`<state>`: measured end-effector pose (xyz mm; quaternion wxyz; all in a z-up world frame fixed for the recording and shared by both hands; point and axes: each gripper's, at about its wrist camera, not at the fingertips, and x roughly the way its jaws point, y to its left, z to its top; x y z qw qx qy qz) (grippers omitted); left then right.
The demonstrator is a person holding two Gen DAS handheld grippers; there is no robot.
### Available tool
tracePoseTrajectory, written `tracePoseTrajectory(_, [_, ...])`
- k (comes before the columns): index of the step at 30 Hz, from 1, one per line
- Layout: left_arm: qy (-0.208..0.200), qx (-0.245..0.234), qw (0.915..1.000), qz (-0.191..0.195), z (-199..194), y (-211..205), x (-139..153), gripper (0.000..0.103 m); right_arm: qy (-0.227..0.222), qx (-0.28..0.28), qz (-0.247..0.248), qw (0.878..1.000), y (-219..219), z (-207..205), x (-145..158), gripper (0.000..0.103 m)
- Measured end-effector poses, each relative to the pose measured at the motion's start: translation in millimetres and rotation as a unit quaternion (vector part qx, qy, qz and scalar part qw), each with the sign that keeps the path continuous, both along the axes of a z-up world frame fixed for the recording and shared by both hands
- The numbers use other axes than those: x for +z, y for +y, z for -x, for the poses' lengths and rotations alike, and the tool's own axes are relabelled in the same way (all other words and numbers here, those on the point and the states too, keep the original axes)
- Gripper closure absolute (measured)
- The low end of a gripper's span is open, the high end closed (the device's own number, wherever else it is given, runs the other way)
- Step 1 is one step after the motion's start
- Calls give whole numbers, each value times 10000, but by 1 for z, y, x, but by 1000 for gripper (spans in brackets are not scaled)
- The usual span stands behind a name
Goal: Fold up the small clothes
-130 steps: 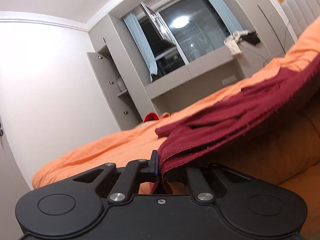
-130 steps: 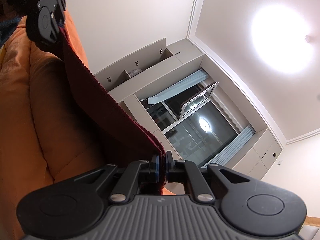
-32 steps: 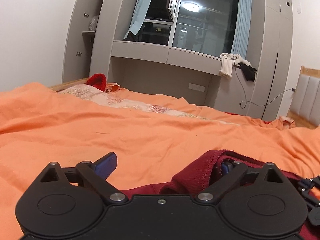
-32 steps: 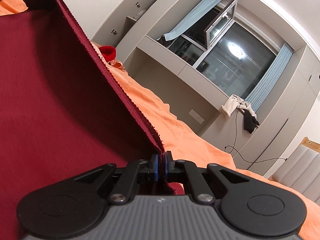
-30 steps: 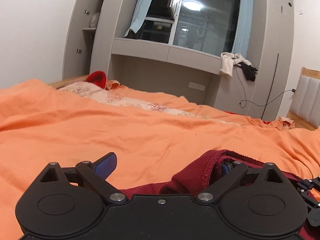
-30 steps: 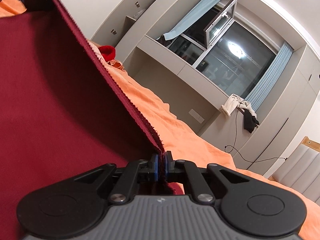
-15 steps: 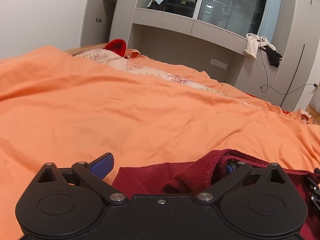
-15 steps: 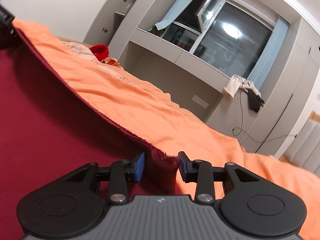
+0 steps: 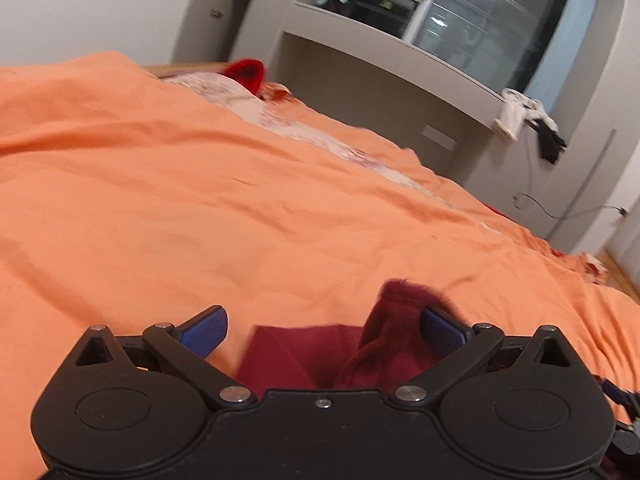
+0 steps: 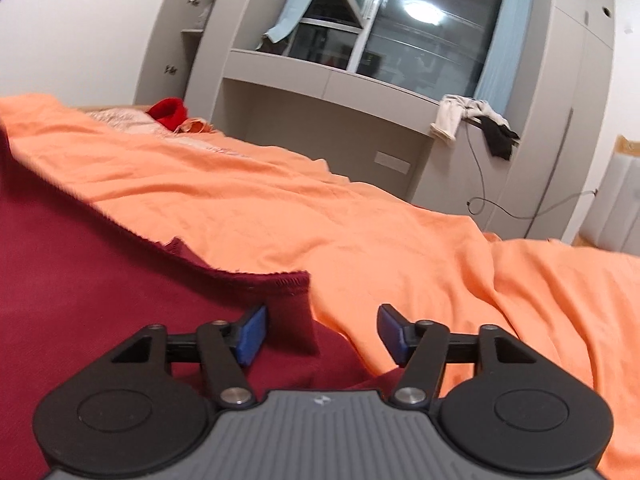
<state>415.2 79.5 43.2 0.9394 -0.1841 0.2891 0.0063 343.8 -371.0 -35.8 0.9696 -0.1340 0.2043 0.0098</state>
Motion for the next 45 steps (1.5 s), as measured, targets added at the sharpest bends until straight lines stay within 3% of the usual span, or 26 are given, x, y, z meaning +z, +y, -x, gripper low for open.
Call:
tracePoseTrajectory(6, [-33, 203, 9998, 14, 5, 13, 2, 1, -149, -258, -161, 9994, -9, 5, 3, 13])
tracePoseTrajectory(10, [-93, -23, 9994, -339, 9, 3, -1, 1, -73, -66, -391, 9992, -18, 11, 7, 1])
tracePoseTrajectory(15, [-187, -389, 9956, -832, 16, -14, -5, 1, -33, 332, -628, 9975, -32, 28, 11, 0])
tracePoseTrajectory(18, [-273, -502, 9931, -1024, 20, -22, -5, 12, -20, 330, -771, 9965, -41, 38, 12, 0])
tracePoseTrajectory(21, [-113, -568, 9924, -1082, 17, -26, -9, 30, 12, 353, -1041, 9939, -49, 48, 11, 0])
tracePoseTrajectory(23, [19, -597, 9929, -1026, 13, -26, -13, 49, 48, 423, -1145, 9925, -52, 56, 10, 0])
tracePoseTrajectory(28, [183, -637, 9926, -1017, 8, -28, -19, 64, -80, 488, -1045, 9933, -52, 72, 14, 0])
tracePoseTrajectory(31, [302, -634, 9919, -1061, 6, -30, -23, 91, -67, 451, -983, 9941, -51, 70, 14, 0])
tracePoseTrajectory(32, [334, -629, 9918, -1057, 6, -31, -24, 94, -48, 443, -993, 9941, -51, 70, 13, 0])
tracePoseTrajectory(45, [370, -296, 9938, -1003, 5, -26, -25, 99, 58, 330, -935, 9951, -50, 67, 10, 0])
